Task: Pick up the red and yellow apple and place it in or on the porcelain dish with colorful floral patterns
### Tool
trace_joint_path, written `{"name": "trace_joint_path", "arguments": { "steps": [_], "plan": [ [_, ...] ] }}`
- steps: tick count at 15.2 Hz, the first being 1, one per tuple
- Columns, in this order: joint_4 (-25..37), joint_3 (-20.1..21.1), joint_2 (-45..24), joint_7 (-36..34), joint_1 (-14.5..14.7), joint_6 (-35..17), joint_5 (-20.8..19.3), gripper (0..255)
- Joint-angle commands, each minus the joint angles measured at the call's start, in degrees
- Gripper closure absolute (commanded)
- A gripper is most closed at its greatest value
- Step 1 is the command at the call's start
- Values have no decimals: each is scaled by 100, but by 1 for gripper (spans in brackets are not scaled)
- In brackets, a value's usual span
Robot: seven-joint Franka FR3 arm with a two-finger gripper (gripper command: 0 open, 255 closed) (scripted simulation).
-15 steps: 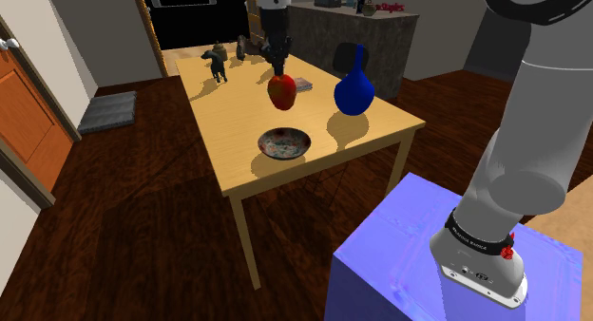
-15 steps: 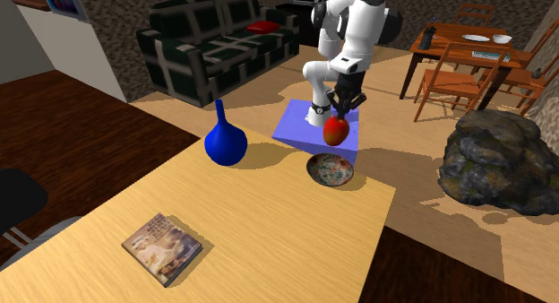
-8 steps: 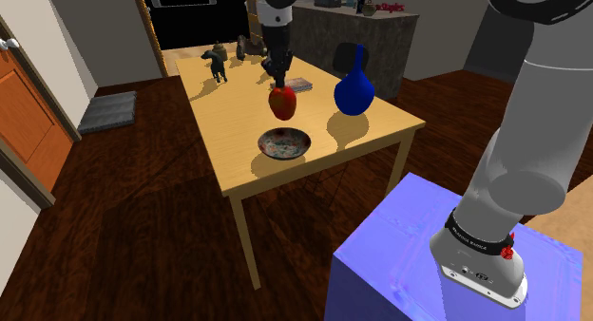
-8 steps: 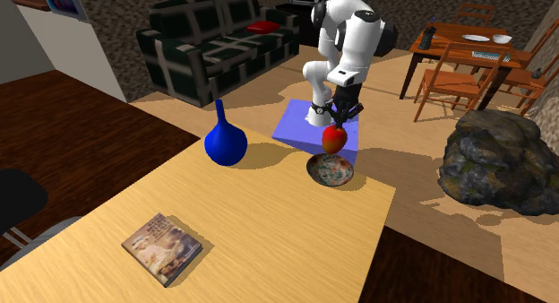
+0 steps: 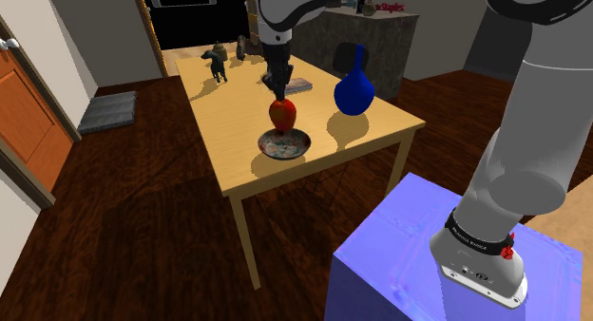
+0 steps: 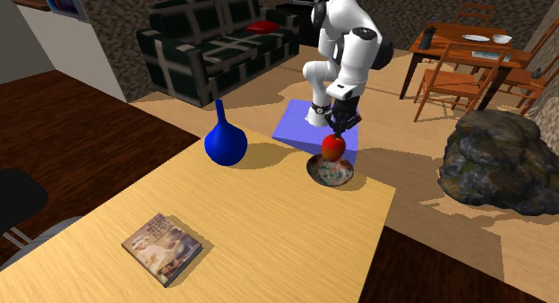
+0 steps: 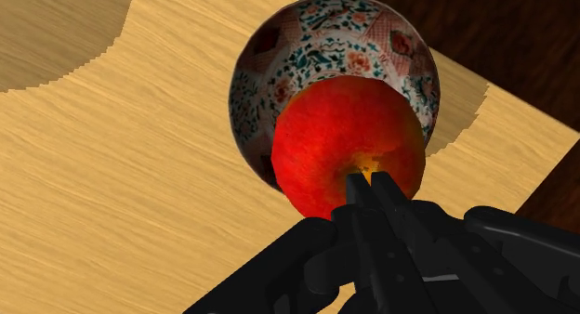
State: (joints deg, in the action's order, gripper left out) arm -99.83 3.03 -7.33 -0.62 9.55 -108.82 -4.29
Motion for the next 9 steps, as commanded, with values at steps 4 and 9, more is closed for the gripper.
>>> {"name": "trace_joint_path", "arguments": {
  "steps": [4,9],
  "plan": [
    [-322,-5,-52,-21,-5,-378,-13,255],
    [-523,-7,-111,-40,-6,-638,-25,255]
  ]
}}
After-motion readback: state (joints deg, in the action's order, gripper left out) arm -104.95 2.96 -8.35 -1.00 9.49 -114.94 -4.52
